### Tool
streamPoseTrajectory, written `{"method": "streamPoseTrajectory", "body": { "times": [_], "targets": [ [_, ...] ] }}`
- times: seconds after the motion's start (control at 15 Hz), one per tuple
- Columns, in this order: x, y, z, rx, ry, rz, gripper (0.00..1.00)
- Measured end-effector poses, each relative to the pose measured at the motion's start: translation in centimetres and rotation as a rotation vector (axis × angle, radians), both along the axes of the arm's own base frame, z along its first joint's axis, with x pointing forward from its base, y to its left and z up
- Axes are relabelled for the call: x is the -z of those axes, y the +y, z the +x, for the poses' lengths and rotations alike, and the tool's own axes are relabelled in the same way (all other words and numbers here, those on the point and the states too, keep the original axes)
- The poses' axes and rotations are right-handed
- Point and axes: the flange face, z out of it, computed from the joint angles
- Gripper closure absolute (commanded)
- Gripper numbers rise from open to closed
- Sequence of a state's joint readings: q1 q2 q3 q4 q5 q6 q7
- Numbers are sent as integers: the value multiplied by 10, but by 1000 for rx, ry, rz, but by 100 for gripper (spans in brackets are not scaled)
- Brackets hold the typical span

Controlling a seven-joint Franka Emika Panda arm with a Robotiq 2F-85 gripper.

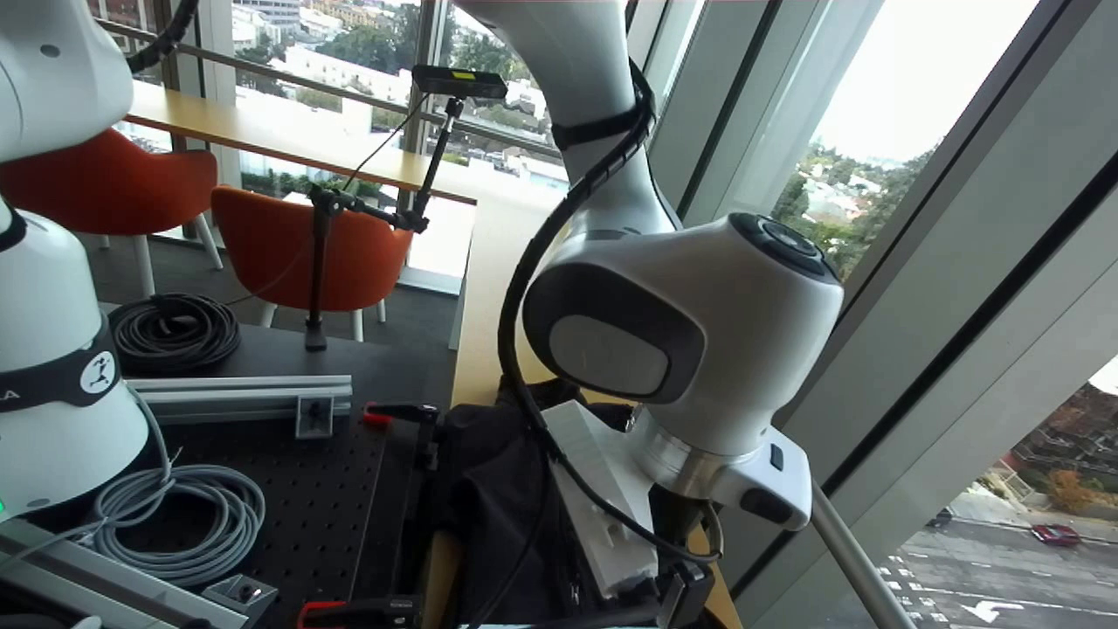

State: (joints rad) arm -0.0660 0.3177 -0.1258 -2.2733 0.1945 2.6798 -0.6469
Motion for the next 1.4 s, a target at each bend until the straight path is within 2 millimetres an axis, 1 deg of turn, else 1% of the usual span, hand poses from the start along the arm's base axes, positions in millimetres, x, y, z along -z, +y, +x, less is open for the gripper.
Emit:
{"method": "streamPoseTrajectory", "body": {
  "times": [0.13, 0.2, 0.33, 0.47, 0.6, 0.8, 1.07, 1.27, 1.4],
  "targets": [
    [11, 10, 19, -16, 4, -8, 0],
    [15, 12, 24, -18, 5, -9, 0],
    [17, 12, 27, -19, 5, -11, 0],
    [17, 10, 28, -21, 4, -14, 0],
    [19, 7, 23, -20, 13, -19, 0],
    [31, 6, 10, -30, 37, -24, 0],
    [59, 19, 2, -48, 25, -84, 0],
    [82, 29, 3, -59, 19, -122, 0],
    [96, 38, 9, -65, 18, -137, 0]
  ]
}}
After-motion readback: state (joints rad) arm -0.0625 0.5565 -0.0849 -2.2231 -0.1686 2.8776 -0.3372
